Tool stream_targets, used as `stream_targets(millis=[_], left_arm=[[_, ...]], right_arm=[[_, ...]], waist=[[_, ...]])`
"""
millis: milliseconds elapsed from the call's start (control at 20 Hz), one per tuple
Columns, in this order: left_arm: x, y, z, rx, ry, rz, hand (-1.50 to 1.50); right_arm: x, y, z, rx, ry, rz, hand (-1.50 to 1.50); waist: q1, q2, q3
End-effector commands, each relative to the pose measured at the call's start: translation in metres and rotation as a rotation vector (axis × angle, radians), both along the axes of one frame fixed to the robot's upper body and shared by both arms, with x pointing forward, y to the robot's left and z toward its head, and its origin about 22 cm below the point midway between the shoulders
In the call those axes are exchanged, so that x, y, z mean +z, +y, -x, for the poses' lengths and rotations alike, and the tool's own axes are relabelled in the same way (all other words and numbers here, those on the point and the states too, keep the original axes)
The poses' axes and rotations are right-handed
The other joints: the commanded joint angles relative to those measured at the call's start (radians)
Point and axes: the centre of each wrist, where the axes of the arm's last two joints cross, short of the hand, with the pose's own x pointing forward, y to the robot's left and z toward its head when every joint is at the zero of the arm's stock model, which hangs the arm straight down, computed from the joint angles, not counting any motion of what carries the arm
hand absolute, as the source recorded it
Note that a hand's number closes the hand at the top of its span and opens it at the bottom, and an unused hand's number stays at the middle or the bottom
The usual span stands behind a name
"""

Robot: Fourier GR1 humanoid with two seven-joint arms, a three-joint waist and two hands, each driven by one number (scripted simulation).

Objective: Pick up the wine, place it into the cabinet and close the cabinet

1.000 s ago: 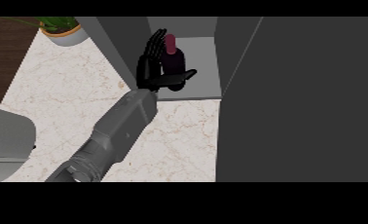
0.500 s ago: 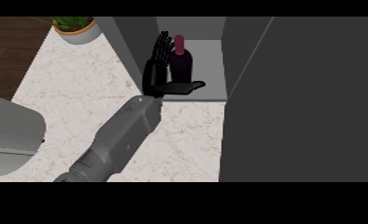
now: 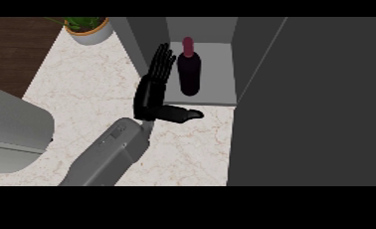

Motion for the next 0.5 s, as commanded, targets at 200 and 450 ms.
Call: stream_targets(millis=[200, 450], left_arm=[[0.048, 0.026, 0.081, -0.03, -0.013, 0.01, -1.5], [0.078, 0.036, 0.114, -0.022, -0.029, 0.048, -1.5]], right_arm=[[-0.002, 0.006, 0.003, -0.001, -0.018, 0.008, -1.5], [0.008, -0.005, -0.005, 0.029, -0.025, 0.048, -1.5]], waist=[[-0.006, 0.003, 0.001], [-0.019, 0.008, 0.001]])
